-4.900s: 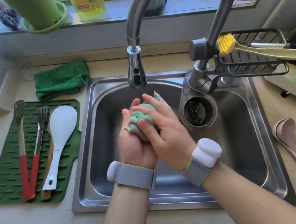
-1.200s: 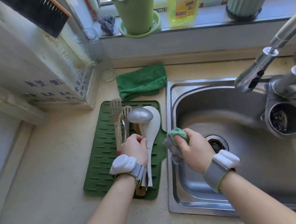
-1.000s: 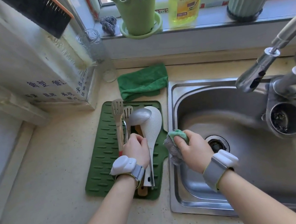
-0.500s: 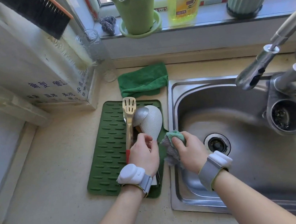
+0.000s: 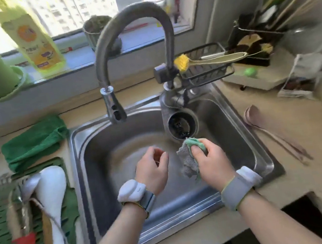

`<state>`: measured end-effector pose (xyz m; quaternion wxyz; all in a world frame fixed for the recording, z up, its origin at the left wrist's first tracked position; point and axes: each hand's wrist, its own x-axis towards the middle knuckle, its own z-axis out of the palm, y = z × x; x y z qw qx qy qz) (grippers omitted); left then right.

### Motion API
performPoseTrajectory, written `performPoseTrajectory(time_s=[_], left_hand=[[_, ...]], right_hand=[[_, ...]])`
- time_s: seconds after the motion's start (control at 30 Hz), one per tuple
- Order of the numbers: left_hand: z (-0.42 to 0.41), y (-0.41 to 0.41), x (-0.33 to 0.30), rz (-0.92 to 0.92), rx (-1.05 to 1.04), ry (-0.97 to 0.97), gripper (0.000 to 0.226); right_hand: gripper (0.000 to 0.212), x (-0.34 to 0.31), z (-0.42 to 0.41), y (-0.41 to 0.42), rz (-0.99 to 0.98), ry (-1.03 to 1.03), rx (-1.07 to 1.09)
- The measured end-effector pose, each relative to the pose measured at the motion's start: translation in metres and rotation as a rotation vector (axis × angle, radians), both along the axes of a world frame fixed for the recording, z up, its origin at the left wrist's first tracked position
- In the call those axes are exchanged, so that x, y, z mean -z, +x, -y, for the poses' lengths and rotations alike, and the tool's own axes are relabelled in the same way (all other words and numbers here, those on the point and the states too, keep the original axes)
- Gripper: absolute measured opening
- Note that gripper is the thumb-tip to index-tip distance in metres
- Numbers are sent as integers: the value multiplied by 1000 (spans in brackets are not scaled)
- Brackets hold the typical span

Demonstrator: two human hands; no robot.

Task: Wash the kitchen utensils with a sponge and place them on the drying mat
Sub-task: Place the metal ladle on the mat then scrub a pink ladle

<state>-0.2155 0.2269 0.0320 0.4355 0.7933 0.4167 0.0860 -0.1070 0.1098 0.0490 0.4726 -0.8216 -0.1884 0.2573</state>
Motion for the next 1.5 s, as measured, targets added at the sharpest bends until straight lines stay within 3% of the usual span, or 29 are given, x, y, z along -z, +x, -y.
performPoseTrajectory(time_s=[0.13, 0.3, 0.37, 0.43, 0.63, 0.83, 1.0, 1.13, 1.2, 1.37, 1.5], left_hand=[[56, 74, 5, 27, 137, -22, 9], [140, 166, 16, 14, 277, -66, 8], [160, 186, 24, 1, 339, -52, 17], [174, 200, 34, -39, 432, -17, 28], [185, 217, 56, -125, 512, 115, 40], [183, 223, 56, -126, 475, 90, 36], [171, 219, 44, -14, 180, -224, 18], [143, 211, 24, 334, -397, -967, 29], [124, 199, 16, 470, -486, -1167, 44], [72, 154, -8, 567, -410, -1222, 57], [57, 131, -14, 491, -411, -1070, 42]], right_hand=[[13, -1, 66, 59, -10, -94, 152], [44, 6, 158, 144, 91, -272, 325], [37, 17, 176, 168, 133, -393, 294], [16, 30, 184, 192, 152, -472, 208], [33, 51, 172, 223, 198, -683, -115], [30, 51, 156, 237, 171, -716, -207], [19, 32, 164, 242, 85, -637, -194], [16, 0, 159, 224, 78, -515, -287], [14, -11, 148, 208, 33, -481, -382], [17, -21, 99, 163, 104, -516, -605], [21, -19, 75, 142, 114, -506, -584]])
